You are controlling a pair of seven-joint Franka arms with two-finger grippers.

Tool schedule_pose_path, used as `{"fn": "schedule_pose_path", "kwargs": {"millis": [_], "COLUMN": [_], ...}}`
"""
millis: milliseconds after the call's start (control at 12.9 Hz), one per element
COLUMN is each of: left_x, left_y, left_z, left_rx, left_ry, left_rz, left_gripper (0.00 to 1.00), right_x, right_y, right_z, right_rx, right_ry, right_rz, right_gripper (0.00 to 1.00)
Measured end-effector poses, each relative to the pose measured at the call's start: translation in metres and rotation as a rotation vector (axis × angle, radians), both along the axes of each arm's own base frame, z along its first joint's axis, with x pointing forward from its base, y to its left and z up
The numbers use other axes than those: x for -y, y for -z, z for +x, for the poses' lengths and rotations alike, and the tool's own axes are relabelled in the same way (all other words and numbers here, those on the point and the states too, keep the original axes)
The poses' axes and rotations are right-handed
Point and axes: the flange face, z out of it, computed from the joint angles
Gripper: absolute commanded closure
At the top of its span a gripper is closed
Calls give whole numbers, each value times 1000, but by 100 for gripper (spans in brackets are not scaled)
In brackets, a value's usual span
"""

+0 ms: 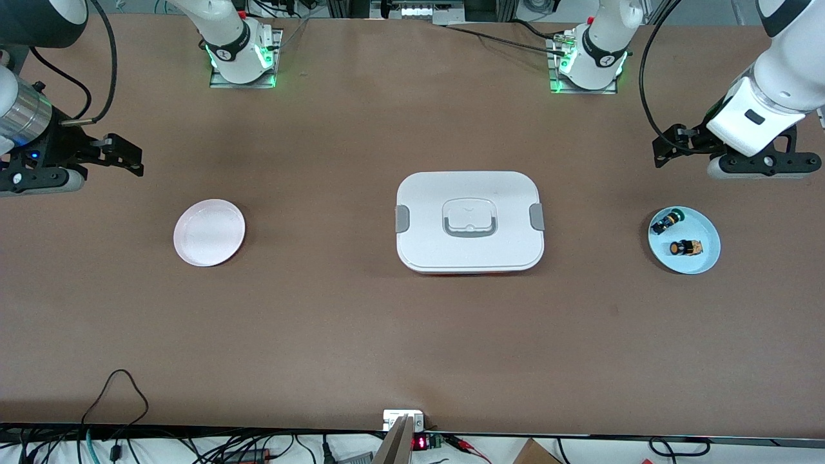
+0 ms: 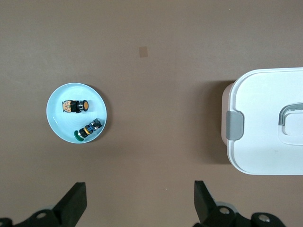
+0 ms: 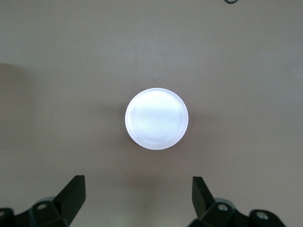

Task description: Transfer orange switch to right arm and place

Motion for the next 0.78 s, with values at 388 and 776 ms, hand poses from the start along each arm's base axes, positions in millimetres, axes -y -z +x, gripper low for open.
{"fn": "schedule_pose_path", "kwargs": {"millis": [388, 776], "left_x": [-1, -32], "left_y": [1, 58], "left_z": [0, 23], "left_rx": [-2, -113], "left_ry": [-1, -57], "left_rz": [0, -1], "left_gripper": [0, 0], "right_x": [-1, -2], "right_y": [1, 1], "right_z": [0, 0], "right_rx": [-1, -1], "right_ry": [-2, -2], "right_rz": [0, 0], "right_gripper": [0, 0]}}
